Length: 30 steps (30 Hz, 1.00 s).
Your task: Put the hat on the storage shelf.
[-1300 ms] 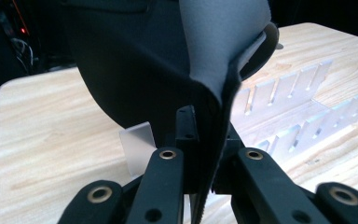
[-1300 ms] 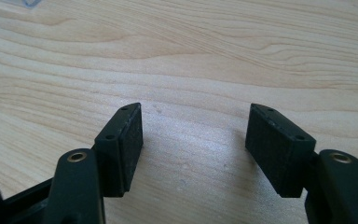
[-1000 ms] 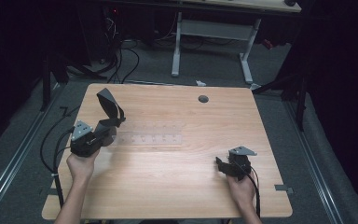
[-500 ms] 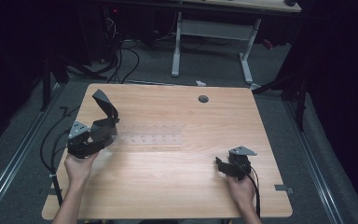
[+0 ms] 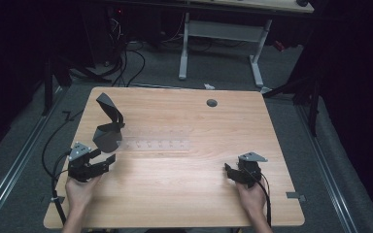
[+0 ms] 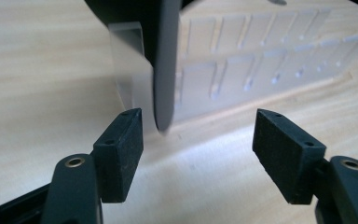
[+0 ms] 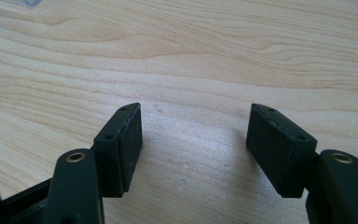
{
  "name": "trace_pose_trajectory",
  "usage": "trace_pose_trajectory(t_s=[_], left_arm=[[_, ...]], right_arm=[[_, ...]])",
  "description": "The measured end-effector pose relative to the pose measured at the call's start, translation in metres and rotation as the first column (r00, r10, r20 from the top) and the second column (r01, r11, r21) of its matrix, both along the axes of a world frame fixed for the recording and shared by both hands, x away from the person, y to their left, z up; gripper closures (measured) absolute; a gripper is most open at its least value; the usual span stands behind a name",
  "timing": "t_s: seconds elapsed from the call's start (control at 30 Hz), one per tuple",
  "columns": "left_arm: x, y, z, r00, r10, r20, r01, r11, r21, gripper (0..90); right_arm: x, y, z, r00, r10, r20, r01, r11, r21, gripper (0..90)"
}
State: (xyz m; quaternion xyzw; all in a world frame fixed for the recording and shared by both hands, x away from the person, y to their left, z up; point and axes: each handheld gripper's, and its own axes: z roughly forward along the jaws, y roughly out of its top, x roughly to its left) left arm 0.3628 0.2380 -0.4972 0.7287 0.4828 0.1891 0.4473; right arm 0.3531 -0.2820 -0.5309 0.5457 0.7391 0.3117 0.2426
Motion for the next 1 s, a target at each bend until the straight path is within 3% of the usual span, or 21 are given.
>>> trace_pose_trajectory(t_s=[0.23,0.37,0.57,0.73,0.8,0.83,1.0], left_arm=[[-0.015,-0.010,-0.019,0.9983,-0.038,-0.045,0.039,0.9992,0.011,34.9],[-0.019,-0.021,-0.023,0.9969,-0.065,-0.043,0.066,0.9977,0.013,35.3],[-0.021,-0.048,-0.029,0.9900,-0.135,-0.042,0.138,0.9864,0.089,35.5],[-0.017,-0.064,-0.037,0.9871,-0.152,-0.050,0.158,0.9768,0.145,35.6],[-0.014,-0.069,-0.039,0.9858,-0.148,-0.079,0.160,0.9715,0.175,35.5],[-0.014,-0.071,-0.039,0.9856,-0.151,-0.075,0.163,0.9671,0.195,34.2],[-0.013,-0.072,-0.039,0.9857,-0.150,-0.076,0.162,0.9674,0.194,33.6]], right_arm=[[0.000,0.000,0.000,1.0000,0.002,0.001,-0.002,1.000,0.000,36.2],[0.000,0.000,0.000,1.0000,0.002,0.002,-0.002,1.000,0.000,36.2],[-0.001,0.000,0.000,1.0000,0.003,0.002,-0.003,1.000,0.000,36.1],[-0.001,0.000,0.000,1.0000,0.003,0.002,-0.003,1.000,0.000,36.0],[-0.001,0.000,0.000,1.0000,0.003,0.001,-0.003,1.000,0.001,35.9],[-0.001,0.000,0.000,1.0000,0.003,0.001,-0.003,1.000,0.001,35.8],[-0.001,0.000,0.000,1.0000,0.003,0.001,-0.003,1.000,0.001,35.7]])
